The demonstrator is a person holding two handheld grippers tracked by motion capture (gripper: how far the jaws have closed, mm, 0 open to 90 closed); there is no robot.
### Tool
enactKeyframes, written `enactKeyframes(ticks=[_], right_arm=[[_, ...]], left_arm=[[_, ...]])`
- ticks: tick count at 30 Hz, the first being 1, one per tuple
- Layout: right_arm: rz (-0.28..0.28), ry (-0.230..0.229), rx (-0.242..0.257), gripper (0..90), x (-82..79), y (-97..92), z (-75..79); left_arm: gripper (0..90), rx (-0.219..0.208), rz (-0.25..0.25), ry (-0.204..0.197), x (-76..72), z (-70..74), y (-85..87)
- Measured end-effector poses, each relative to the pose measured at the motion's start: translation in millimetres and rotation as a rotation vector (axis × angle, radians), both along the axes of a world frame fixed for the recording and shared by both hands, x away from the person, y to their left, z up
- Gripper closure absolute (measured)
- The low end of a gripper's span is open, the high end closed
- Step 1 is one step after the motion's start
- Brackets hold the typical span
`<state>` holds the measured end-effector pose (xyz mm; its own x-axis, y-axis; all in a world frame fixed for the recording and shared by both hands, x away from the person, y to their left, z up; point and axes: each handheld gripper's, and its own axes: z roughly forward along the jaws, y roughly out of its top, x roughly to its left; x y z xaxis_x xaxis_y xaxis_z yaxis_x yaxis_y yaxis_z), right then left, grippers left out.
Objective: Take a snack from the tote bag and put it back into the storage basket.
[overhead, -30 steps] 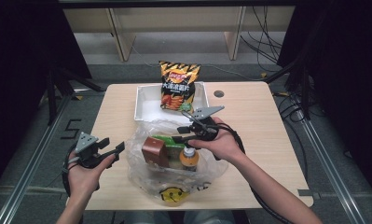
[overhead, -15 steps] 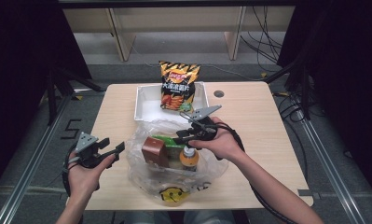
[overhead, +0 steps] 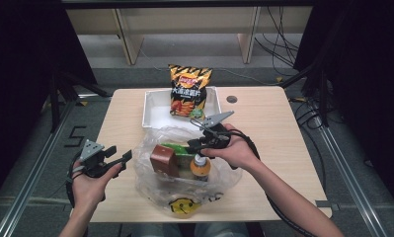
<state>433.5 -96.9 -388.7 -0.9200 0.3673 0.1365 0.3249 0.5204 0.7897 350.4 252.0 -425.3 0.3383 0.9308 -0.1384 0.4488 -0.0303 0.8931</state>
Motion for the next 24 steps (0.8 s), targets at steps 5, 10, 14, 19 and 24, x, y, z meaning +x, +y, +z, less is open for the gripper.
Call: enactKeyframes(ticks=[5, 10, 14, 19, 24], right_arm=[[0.010, 0.009, 0.000, 71.4, 0.3, 1.1, -1.6], [0.019, 0.023, -0.014, 74.4, 1.6, 1.2, -0.2], [0.021, 0.033, -0.025, 75.5, 2.8, 2.1, 0.6], [0.020, 0.035, -0.029, 76.0, 4.9, 3.0, -0.1], [0.016, 0.063, -0.054, 75.9, 7.7, 1.9, 1.1]], left_arm=[[36.5, 0.002, -0.001, -0.001, 0.2, -0.3, -0.1], [36.4, 0.003, -0.001, 0.000, 0.3, -0.2, 0.3], [36.5, 0.003, 0.000, -0.001, 0.0, 0.1, 0.4], [36.5, 0.001, -0.005, -0.004, 0.5, -0.3, 0.8], [36.5, 0.002, -0.005, 0.000, 0.7, -0.8, 1.0]])
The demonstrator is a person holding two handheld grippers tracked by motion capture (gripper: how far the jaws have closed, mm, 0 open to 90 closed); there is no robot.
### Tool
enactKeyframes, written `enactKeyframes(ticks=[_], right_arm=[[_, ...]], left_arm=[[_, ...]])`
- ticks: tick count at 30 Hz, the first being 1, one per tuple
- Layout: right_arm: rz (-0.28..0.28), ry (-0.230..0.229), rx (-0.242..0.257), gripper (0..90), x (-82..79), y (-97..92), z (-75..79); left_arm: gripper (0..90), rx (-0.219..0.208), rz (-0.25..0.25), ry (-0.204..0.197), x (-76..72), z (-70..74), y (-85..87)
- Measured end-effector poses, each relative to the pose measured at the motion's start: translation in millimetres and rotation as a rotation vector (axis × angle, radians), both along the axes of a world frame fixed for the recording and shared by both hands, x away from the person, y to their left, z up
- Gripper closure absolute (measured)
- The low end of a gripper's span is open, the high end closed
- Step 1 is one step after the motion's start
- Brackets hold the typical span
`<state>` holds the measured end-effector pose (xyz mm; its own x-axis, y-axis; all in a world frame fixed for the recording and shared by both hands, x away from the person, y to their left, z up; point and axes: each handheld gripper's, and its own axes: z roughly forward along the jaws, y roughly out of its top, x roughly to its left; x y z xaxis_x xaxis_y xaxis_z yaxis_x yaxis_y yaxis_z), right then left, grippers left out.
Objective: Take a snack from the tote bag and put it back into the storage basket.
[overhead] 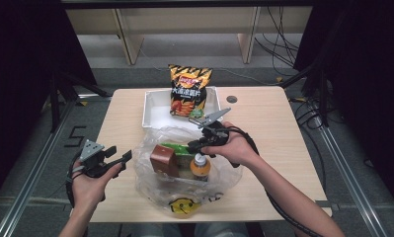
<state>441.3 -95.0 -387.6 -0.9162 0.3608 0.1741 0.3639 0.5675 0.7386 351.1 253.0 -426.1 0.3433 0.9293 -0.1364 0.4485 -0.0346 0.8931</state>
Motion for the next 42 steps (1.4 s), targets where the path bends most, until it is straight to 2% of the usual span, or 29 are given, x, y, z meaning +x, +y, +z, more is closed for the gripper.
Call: enactKeyframes(ticks=[5, 8, 9, 11, 12, 16, 20, 23, 27, 28, 32, 34, 35, 42], right_arm=[[0.016, 0.011, -0.013, 78.7, 2.9, 0.4, -0.5], [0.006, 0.018, -0.009, 79.4, 2.6, 1.1, -1.7], [0.012, 0.019, -0.022, 80.2, 3.7, -0.3, -3.1], [-0.008, 0.056, -0.022, 81.8, 0.9, -0.3, -2.6], [0.010, 0.023, -0.020, 84.0, 3.1, -0.8, -3.2], [0.031, 0.008, -0.018, 89.9, 2.8, -0.9, -3.2], [0.022, -0.008, -0.026, 90.0, 2.0, -2.2, -2.6], [0.034, -0.024, -0.011, 90.0, 1.8, -2.7, -3.2], [0.013, -0.043, 0.013, 90.0, -1.0, -4.3, -1.6], [0.014, -0.037, 0.010, 90.0, -1.0, -5.1, -0.5], [0.011, -0.055, 0.039, 90.0, -0.4, -7.4, 4.5], [-0.005, -0.050, 0.046, 90.0, -2.1, -8.3, 7.4], [0.002, -0.069, 0.061, 90.0, -1.5, -7.9, 7.9], [-0.020, -0.102, 0.105, 90.0, -4.3, -11.3, 16.6]], left_arm=[[36.6, -0.001, 0.000, 0.001, 0.1, -0.1, -0.1], [36.6, -0.001, 0.001, 0.002, 0.0, -0.2, 0.0], [36.6, 0.000, 0.001, 0.000, 0.3, -0.5, 0.0], [36.6, -0.001, -0.010, -0.008, 1.4, -1.2, 0.3], [36.6, 0.000, -0.002, 0.001, 0.6, -1.0, 0.0], [36.6, 0.001, -0.002, 0.004, 0.4, -1.5, -1.1], [36.6, 0.006, -0.004, 0.004, 0.4, -1.8, -1.1], [36.7, 0.006, -0.005, 0.004, 0.3, -1.9, -1.4], [36.7, 0.004, -0.002, 0.006, 0.7, -2.9, -2.3], [36.7, 0.002, -0.015, -0.001, 1.7, -3.5, -1.9], [36.7, 0.006, -0.003, 0.009, 0.7, -3.6, -2.5], [36.7, 0.007, -0.003, 0.009, 0.7, -3.8, -2.6], [36.7, 0.009, -0.006, 0.009, 0.8, -3.9, -2.4], [36.7, 0.011, -0.013, -0.001, 1.2, -3.8, -2.6]])
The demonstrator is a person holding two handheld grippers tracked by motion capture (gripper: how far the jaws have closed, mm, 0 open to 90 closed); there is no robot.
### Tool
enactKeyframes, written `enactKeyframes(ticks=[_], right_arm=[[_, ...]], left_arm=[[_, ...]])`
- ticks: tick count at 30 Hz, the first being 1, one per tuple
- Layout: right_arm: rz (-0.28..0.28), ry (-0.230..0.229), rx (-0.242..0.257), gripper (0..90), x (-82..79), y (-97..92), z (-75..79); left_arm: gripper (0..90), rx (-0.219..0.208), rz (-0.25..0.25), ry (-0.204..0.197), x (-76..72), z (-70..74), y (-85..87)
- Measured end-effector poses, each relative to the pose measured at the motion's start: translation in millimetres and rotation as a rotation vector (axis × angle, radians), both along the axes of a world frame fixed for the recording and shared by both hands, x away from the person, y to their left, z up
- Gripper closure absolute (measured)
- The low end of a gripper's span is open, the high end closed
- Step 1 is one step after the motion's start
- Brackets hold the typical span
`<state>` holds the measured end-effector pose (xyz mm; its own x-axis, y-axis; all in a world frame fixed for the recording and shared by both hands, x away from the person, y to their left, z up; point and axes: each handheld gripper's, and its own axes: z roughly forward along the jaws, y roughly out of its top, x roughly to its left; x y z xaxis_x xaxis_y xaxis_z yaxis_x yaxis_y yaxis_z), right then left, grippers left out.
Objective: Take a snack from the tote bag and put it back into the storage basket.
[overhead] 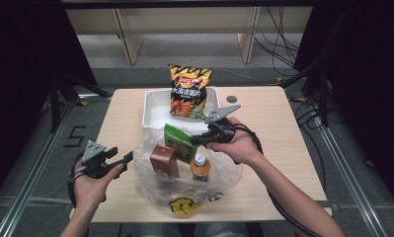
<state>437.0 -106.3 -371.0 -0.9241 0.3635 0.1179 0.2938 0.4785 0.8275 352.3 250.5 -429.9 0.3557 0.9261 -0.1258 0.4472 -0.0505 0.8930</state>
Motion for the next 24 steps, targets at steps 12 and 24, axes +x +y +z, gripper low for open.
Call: enactKeyframes(ticks=[12, 24], right_arm=[[-0.043, -0.016, 0.083, 90.0, -3.2, -6.9, 17.1], [-0.091, -0.053, 0.150, 90.0, -4.2, -14.5, 34.7]], left_arm=[[36.7, 0.000, 0.009, 0.012, -0.7, -1.0, -0.9], [36.7, 0.005, 0.000, 0.013, -0.2, -2.4, -2.6]])
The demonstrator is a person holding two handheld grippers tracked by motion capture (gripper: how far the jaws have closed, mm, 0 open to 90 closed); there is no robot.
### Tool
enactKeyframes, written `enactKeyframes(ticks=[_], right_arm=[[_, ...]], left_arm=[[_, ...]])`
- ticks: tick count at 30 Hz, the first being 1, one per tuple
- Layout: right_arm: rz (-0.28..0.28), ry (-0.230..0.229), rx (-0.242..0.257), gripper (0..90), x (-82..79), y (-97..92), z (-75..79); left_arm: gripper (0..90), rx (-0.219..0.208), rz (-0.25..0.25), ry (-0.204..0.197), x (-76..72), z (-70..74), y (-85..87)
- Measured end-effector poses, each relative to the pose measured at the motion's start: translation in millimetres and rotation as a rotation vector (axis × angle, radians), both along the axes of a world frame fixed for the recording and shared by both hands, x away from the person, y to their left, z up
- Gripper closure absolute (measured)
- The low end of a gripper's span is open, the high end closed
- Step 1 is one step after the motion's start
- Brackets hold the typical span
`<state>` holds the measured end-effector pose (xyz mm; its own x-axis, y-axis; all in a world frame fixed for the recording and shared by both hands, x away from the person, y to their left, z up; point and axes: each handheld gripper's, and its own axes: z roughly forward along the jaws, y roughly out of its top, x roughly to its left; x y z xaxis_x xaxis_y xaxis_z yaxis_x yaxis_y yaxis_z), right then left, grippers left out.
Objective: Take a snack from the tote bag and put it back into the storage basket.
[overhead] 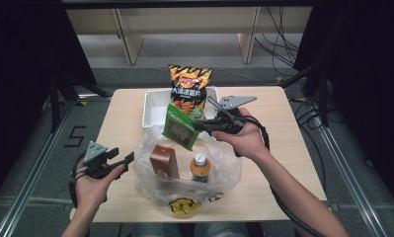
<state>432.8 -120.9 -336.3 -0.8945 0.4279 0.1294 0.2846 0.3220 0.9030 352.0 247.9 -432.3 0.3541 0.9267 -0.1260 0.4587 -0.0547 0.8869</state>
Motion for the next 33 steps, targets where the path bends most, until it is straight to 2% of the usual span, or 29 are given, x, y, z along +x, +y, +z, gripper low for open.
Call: enactKeyframes(ticks=[1, 2, 6, 7, 10, 11, 13, 17, 19, 20, 21, 22, 24, 25, 26, 27, 28, 30, 32, 33], right_arm=[[0.005, 0.001, -0.002, 90.0, 0.1, -0.6, 1.1], [0.000, -0.021, 0.007, 90.0, 1.2, -0.4, 2.0], [0.000, -0.019, 0.010, 90.0, 1.7, -1.5, 7.2], [0.008, -0.035, 0.014, 90.0, 3.3, -1.7, 8.3], [-0.012, -0.025, 0.021, 90.0, 1.4, -1.9, 11.7], [-0.019, -0.047, 0.031, 90.0, 1.5, -1.3, 13.8], [-0.007, -0.043, 0.030, 90.0, 2.1, -1.6, 18.8], [-0.019, -0.048, 0.036, 90.0, 2.1, -2.0, 24.3], [-0.018, -0.076, 0.041, 90.0, 3.9, -2.4, 27.2], [-0.010, -0.066, 0.055, 90.0, 4.2, -1.9, 28.1], [-0.023, -0.062, 0.047, 90.0, 3.3, -2.6, 29.6], [-0.018, -0.078, 0.055, 90.0, 4.6, -2.7, 30.7], [-0.022, -0.072, 0.058, 90.0, 4.6, -2.9, 33.1], [-0.029, -0.096, 0.058, 90.0, 5.8, -3.3, 34.3], [-0.029, -0.087, 0.060, 90.0, 5.7, -3.4, 35.7], [-0.030, -0.099, 0.058, 90.0, 6.7, -3.9, 37.4], [-0.035, -0.071, 0.072, 90.0, 5.2, -3.2, 38.6], [-0.027, -0.122, 0.072, 90.0, 7.9, -3.4, 41.6], [-0.041, -0.097, 0.073, 90.0, 5.7, -3.2, 44.9], [-0.037, -0.113, 0.074, 90.0, 7.1, -3.8, 46.1]], left_arm=[[36.7, 0.001, 0.000, 0.001, 0.0, -0.1, -0.1], [36.7, 0.001, -0.001, 0.001, 0.1, -0.2, -0.2], [36.7, 0.002, -0.001, 0.001, 0.1, -0.3, -0.2], [36.7, 0.002, 0.000, 0.002, 0.1, -0.3, -0.2], [36.7, 0.002, 0.001, 0.002, 0.0, -0.4, -0.2], [36.7, 0.003, 0.001, 0.003, 0.0, -0.4, -0.2], [36.7, 0.004, 0.001, 0.004, 0.0, -0.4, -0.5], [36.7, 0.005, -0.003, 0.003, -0.1, -0.5, -0.7], [36.7, 0.003, -0.002, 0.004, 0.0, -0.6, -0.7], [36.7, 0.003, -0.002, 0.004, 0.0, -0.7, -0.7], [36.7, 0.004, -0.002, 0.004, 0.0, -0.7, -0.6], [36.7, 0.004, -0.002, 0.004, 0.0, -0.7, -0.5], [36.8, 0.004, -0.003, 0.001, 0.0, -0.6, -0.5], [36.7, 0.004, -0.003, 0.001, 0.0, -0.5, -0.6], [36.8, 0.004, -0.003, 0.001, 0.0, -0.5, -0.7], [36.8, 0.004, -0.003, 0.001, 0.0, -0.5, -0.7], [36.8, 0.004, -0.003, 0.001, 0.0, -0.4, -0.9], [36.8, 0.004, -0.004, 0.002, 0.0, -0.5, -0.8], [36.8, 0.005, -0.004, 0.001, 0.1, -0.4, -0.7], [36.8, 0.005, -0.004, 0.001, 0.0, -0.4, -0.6]])
